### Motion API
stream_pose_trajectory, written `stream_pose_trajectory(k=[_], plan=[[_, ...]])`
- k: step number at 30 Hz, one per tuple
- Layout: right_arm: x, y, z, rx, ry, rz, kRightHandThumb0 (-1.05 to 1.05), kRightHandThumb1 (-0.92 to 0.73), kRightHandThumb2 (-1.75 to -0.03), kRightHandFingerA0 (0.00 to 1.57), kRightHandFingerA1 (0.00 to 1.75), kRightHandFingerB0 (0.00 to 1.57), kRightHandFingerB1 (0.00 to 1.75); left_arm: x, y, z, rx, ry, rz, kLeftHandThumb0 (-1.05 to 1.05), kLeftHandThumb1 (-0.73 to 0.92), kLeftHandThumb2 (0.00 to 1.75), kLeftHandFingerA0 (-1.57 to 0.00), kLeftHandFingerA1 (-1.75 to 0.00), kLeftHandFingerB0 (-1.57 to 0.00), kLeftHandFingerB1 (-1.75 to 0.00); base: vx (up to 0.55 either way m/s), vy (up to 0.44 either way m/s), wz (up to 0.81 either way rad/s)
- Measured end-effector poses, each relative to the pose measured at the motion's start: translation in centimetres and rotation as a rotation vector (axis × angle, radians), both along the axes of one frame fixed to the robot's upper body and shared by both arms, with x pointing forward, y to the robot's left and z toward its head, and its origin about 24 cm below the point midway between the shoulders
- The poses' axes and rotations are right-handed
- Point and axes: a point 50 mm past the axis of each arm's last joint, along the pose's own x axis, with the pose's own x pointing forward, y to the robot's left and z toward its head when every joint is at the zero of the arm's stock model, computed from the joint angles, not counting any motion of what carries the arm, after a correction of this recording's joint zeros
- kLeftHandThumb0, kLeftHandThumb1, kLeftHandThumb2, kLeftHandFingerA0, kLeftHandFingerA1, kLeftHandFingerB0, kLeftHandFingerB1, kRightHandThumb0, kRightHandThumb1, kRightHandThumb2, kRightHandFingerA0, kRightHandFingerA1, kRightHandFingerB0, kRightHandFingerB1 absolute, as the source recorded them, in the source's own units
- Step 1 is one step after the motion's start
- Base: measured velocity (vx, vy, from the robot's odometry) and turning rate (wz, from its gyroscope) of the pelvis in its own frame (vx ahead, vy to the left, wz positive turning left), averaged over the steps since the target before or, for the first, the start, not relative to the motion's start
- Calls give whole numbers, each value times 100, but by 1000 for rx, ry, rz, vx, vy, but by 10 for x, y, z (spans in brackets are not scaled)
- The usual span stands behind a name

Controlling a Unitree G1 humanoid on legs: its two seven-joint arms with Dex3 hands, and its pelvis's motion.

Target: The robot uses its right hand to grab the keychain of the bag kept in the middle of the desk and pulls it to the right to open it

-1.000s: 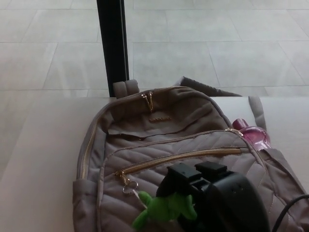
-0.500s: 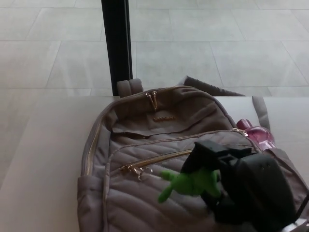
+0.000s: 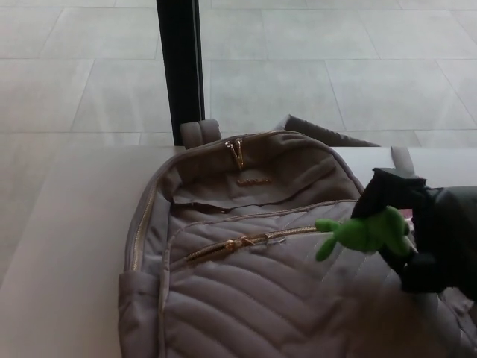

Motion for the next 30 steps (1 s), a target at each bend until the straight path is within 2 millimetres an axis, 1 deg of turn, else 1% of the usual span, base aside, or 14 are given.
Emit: stream_pose_trajectory(k=[3,4,5,6,11,14,18,19,21,22,25,26,28,30], plan=[[4,-14,-2,-17,21,-35,-20,-49,-117,94,175,70,167,0,0,0,0,2,0,-83,92,78,-63,-61,-43,-48,0,0,0],[5,-17,-3,-21,28,-45,-20,-47,-119,93,175,75,162,0,0,0,0,2,0,-80,77,115,-61,-69,-40,-56,0,0,0],[6,-23,-4,-28,37,-63,-20,-47,-119,93,175,75,162,0,0,0,0,2,1,-80,77,115,-61,-69,-40,-56,0,0,0],[7,-26,-5,-35,44,-73,-18,-48,-116,94,175,71,163,0,0,0,-1,3,4,-83,92,76,-64,-63,-48,-47,0,0,0],[13,-54,-10,-82,89,-158,-20,-53,-106,93,175,74,159,-2,0,-1,-2,12,9,-86,92,79,-66,-63,-52,-52,0,0,0],[16,-73,-14,-114,120,-215,-20,-56,-98,90,175,73,152,-3,0,-2,-2,18,9,-87,92,77,-62,-60,-30,-37,0,0,0],[18,-105,-17,-158,163,-315,-18,-54,-100,90,175,75,151,-5,0,-2,-3,24,12,-85,92,77,-65,-62,-49,-49,0,0,0],[18,-113,-18,-164,170,-338,-19,-53,-102,90,175,75,150,-6,0,-2,-3,25,13,-79,77,116,-57,-69,-37,-58,0,0,0],[17,-127,-18,-175,178,-382,-19,-53,-102,90,175,75,150,-7,0,-2,-4,26,17,-79,77,116,-57,-69,-37,-58,0,0,0],[17,-132,-18,-178,181,-398,-20,-54,-97,90,175,76,146,-8,0,-2,-5,25,19,-83,92,77,-67,-62,-57,-51,0,0,0],[16,-141,-20,-183,180,-418,-23,-58,-92,91,174,79,139,-7,0,-3,-7,25,21,-84,92,77,-65,-62,-49,-47,0,0,0],[15,-143,-21,-186,181,-424,-27,-58,-95,93,172,83,131,-7,0,-3,-7,25,22,-79,77,116,-59,-68,-38,-57,0,0,0],[12,-150,-22,-198,188,-444,-27,-58,-95,93,172,83,131,-8,0,-3,-8,25,23,-79,77,116,-59,-68,-38,-57,0,0,0],[10,-156,-24,-203,191,-461,-27,-58,-92,92,175,75,151,-9,0,-3,-9,29,25,-84,92,78,-68,-60,-51,-47,0,0,0]])
